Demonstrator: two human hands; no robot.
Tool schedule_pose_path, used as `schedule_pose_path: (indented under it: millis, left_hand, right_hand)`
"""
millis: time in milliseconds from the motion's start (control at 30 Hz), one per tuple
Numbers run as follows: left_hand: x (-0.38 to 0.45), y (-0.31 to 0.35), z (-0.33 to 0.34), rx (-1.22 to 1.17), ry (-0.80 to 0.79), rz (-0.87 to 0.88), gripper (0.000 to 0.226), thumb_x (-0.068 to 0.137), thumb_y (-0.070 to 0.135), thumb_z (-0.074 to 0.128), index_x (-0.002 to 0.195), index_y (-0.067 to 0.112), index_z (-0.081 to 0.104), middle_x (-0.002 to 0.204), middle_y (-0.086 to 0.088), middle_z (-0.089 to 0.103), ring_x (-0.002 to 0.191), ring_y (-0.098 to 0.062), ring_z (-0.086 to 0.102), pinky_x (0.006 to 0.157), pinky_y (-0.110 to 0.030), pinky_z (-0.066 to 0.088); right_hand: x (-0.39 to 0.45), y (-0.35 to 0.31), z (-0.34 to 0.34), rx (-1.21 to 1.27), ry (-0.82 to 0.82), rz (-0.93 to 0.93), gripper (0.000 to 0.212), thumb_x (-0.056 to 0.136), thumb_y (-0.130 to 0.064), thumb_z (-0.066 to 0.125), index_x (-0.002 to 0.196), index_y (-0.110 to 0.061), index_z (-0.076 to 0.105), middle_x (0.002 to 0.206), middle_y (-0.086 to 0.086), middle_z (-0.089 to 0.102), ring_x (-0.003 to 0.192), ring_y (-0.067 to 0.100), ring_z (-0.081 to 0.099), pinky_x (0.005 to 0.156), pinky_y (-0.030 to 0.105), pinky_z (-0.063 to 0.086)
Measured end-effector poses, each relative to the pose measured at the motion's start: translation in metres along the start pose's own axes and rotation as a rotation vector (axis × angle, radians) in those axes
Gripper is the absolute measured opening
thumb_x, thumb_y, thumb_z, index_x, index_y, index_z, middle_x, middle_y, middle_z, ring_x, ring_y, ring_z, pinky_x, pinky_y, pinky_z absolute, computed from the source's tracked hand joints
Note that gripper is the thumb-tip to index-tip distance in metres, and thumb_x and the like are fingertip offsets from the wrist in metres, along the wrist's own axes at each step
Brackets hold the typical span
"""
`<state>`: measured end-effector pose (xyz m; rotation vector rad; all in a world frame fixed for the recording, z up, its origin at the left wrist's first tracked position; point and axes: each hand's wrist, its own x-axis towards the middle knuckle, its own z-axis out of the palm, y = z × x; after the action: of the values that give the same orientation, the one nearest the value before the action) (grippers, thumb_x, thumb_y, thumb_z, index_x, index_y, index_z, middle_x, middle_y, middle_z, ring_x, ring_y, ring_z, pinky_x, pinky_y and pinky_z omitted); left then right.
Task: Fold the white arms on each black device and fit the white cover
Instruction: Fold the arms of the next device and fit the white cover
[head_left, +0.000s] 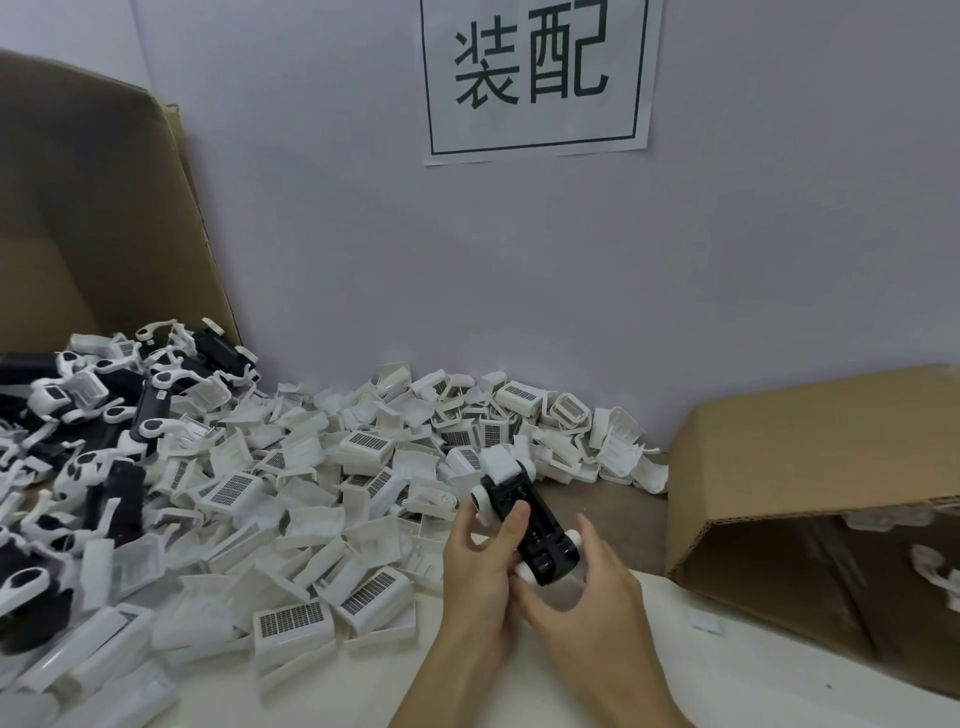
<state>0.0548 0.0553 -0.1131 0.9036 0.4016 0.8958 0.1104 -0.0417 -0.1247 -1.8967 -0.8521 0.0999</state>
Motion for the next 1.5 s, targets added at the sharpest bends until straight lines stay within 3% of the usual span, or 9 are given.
schedule_pose_path:
  millis: [267,433,633,733,867,1033,1133,1233,1500]
  left_hand:
    - [0.0,-0.003,0.003,0.099,-0.024,0.048,0.049,0.06,0.029,0.094,0.104,0.022,0.074,0.097,-0.014,0.076,0.091,-0.041,0.072,0.078,-0.049,0.06]
    - [-0.001,-0.004,0.002,0.155,-0.052,0.045,0.048,0.058,0.038,0.091,0.101,0.027,0.073,0.095,-0.018,0.076,0.09,-0.04,0.073,0.083,-0.05,0.059]
    - [-0.001,-0.005,0.001,0.206,-0.065,0.041,0.059,0.062,0.033,0.09,0.114,0.021,0.066,0.094,-0.021,0.075,0.088,-0.04,0.074,0.084,-0.054,0.059]
    - [-0.003,-0.003,0.002,0.245,-0.088,0.063,0.054,0.072,0.023,0.085,0.12,0.019,0.062,0.095,-0.018,0.076,0.09,-0.035,0.074,0.082,-0.045,0.059]
    - [-0.005,-0.009,0.004,0.367,-0.019,0.167,0.037,0.089,0.004,0.071,0.118,0.024,0.058,0.096,-0.002,0.077,0.093,-0.017,0.074,0.075,-0.022,0.057]
    - [-0.007,-0.012,0.006,0.518,-0.053,0.318,0.061,0.089,-0.013,0.057,0.119,0.04,0.049,0.109,0.015,0.072,0.101,-0.009,0.07,0.082,-0.023,0.056]
    - [-0.011,-0.014,0.009,0.728,-0.184,0.413,0.073,0.088,-0.005,0.059,0.125,0.054,0.04,0.112,0.019,0.069,0.099,-0.009,0.07,0.086,-0.035,0.057]
    - [-0.016,-0.019,0.011,0.898,-0.301,0.436,0.078,0.09,0.012,0.064,0.122,0.071,0.023,0.1,0.018,0.07,0.086,-0.003,0.069,0.078,-0.027,0.057]
    - [-0.015,-0.021,0.012,1.042,-0.302,0.432,0.062,0.084,0.004,0.054,0.094,0.056,0.021,0.082,0.01,0.061,0.068,0.002,0.053,0.058,-0.012,0.034]
  right_hand:
    - [-0.002,-0.01,-0.007,-0.05,0.081,-0.01,0.052,0.067,-0.053,0.078,0.11,-0.031,0.059,0.091,-0.017,0.064,0.086,-0.004,0.056,0.074,0.009,0.041]
    - [-0.004,-0.014,-0.011,-0.092,0.091,-0.008,0.054,0.066,-0.057,0.076,0.108,-0.029,0.059,0.089,-0.013,0.067,0.087,0.007,0.062,0.079,0.025,0.048]
    - [-0.005,-0.014,-0.012,-0.076,0.129,-0.025,0.045,0.061,-0.061,0.074,0.094,-0.037,0.056,0.075,-0.018,0.063,0.075,-0.002,0.057,0.066,0.011,0.039]
    - [-0.004,-0.01,-0.011,-0.038,0.108,-0.035,0.057,0.065,-0.06,0.075,0.113,-0.033,0.061,0.089,-0.017,0.066,0.088,0.003,0.06,0.074,0.016,0.041]
    - [0.002,-0.002,-0.01,0.03,0.015,-0.02,0.089,0.076,-0.042,0.081,0.151,-0.02,0.037,0.132,-0.014,0.051,0.126,0.005,0.045,0.099,0.018,0.034]
    - [0.002,0.005,-0.013,0.171,0.071,-0.094,0.067,0.087,-0.01,0.068,0.147,-0.025,0.04,0.146,-0.014,0.047,0.138,0.004,0.04,0.109,0.024,0.033]
    - [0.004,0.005,-0.014,0.296,0.154,-0.088,0.06,0.085,-0.011,0.075,0.138,-0.027,0.051,0.122,-0.023,0.064,0.12,-0.005,0.056,0.098,0.019,0.047]
    - [0.008,0.008,-0.012,0.46,0.193,-0.022,0.067,0.073,-0.021,0.087,0.131,-0.03,0.055,0.104,-0.019,0.071,0.097,-0.006,0.066,0.073,0.009,0.051]
    - [0.013,0.007,-0.018,0.671,0.266,-0.01,0.06,0.053,-0.036,0.086,0.108,-0.027,0.065,0.088,-0.015,0.072,0.077,0.001,0.071,0.061,0.009,0.051]
